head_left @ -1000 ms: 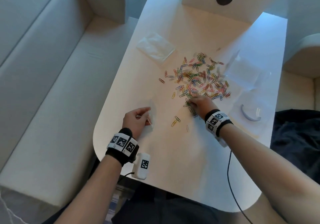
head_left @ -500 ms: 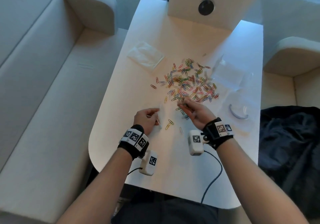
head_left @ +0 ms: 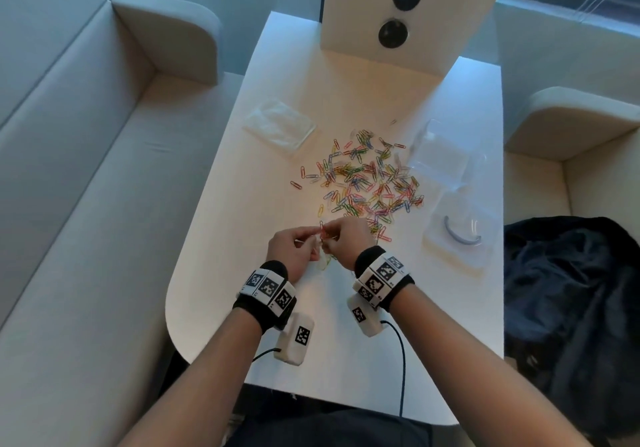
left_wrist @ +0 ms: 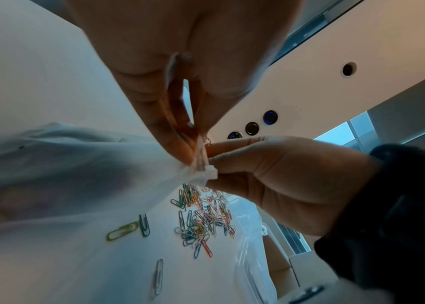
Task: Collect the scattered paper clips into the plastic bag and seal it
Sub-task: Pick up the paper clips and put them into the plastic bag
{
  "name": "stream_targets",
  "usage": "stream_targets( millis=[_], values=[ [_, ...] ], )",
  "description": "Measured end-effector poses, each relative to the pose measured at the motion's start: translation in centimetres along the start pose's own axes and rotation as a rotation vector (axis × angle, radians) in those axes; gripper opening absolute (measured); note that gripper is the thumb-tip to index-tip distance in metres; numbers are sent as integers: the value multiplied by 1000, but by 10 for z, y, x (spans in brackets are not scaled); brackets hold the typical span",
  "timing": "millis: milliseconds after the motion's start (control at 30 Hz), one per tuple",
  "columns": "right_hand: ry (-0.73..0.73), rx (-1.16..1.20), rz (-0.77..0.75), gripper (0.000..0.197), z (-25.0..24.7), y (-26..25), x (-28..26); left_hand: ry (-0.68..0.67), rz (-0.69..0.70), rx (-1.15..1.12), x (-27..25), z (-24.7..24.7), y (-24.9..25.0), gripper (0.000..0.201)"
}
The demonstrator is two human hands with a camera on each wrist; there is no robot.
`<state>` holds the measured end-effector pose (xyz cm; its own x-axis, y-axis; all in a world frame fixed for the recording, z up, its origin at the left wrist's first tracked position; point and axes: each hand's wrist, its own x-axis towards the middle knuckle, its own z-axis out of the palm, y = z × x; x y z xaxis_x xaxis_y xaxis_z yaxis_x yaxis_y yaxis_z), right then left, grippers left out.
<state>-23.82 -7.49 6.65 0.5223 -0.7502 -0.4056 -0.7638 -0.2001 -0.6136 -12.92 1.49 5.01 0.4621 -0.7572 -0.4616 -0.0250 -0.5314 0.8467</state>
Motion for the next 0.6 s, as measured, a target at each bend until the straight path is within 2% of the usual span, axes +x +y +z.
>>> stream_targets(
  millis=[100,200,300,367,433,500,533,600],
  values=[
    [-4,-91,-22,13,0,3,5,-14,8,-7,1,-1,1,24],
    [-98,-244,-114,18,-6,1,6,-7,14,-5,2,-2,4,25],
    [-174,-118,-133,26,-23,1,14,17,11,-3,6,-7,7,25],
    [-105,49,-105,26,-38,4,29,49,11,15,10,-16,7,25],
    [20,62,-106,25,-47,6,51,104,5,14,13,-29,5,25],
    [91,-95,-174,26,-46,7,81,162,1,-16,14,-42,3,25],
    [80,-203,-249,29,-39,6,97,186,-2,-36,14,-47,2,25],
    [-44,-472,-448,38,-18,1,124,223,-8,-66,13,-56,2,25]
  ],
)
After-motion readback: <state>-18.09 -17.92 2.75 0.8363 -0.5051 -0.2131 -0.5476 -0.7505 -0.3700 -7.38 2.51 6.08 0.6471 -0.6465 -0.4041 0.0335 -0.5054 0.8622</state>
